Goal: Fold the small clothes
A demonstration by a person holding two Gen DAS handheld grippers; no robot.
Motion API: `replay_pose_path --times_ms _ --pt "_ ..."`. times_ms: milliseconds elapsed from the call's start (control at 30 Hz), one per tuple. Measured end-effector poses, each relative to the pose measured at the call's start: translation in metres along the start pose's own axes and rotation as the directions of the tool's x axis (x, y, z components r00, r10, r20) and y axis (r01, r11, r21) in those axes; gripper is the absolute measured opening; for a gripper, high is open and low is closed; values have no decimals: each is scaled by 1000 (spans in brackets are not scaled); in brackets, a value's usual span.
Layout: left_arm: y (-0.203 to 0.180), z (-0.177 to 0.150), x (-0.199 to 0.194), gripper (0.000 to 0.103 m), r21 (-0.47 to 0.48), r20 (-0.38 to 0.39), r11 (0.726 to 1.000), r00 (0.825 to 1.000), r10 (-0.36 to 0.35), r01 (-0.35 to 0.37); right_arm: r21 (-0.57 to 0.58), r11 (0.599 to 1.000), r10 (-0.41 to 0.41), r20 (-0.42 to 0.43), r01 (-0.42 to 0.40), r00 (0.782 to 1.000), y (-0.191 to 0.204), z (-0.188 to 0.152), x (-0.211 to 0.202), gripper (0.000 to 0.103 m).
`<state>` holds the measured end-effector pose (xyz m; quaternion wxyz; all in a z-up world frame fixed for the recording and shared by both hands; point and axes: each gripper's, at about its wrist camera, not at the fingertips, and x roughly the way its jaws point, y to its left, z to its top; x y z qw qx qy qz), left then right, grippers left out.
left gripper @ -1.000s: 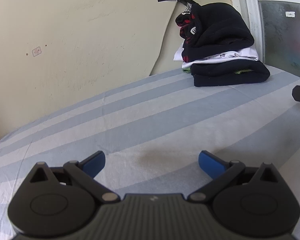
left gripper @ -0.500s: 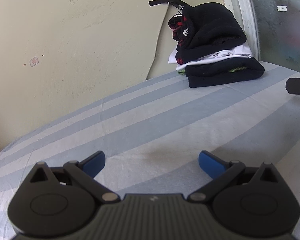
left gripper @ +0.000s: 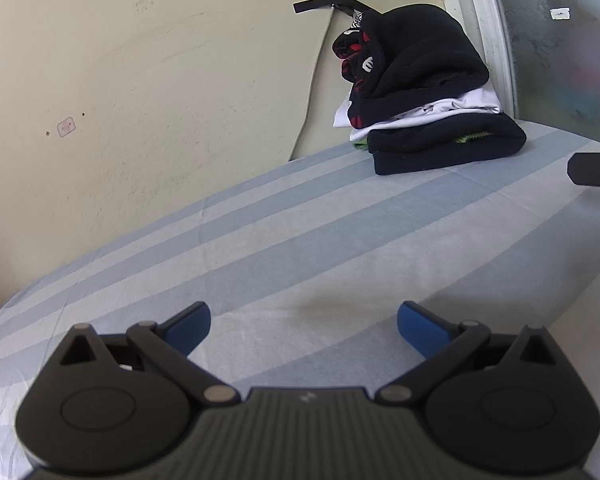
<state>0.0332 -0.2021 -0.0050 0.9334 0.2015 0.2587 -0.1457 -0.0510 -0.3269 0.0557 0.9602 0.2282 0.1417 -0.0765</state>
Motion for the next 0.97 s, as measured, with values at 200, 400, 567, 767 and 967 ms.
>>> replay_pose_path --times_ms 200,400,567,767,967 --pt "0 0 -1 103 6 3 1000 1000 -1 1 0 1000 0 1 0 1000 -1 -1 0 86" --pt "0 -1 -1 103 6 3 1000 1000 0 0 2 1000 2 4 -2 1000 1 0 0 86" --pt "0 -1 -1 103 0 0 1000 1000 -5 5 3 1000 3 5 -3 1000 1 0 1 86" --pt "2 0 -2 103 0 3 1000 1000 -24 24 4 1000 2 6 -2 1000 1 0 0 86" --pt "3 0 -3 103 2 9 999 999 -34 34 4 1000 3 7 -3 1000 1 0 1 86"
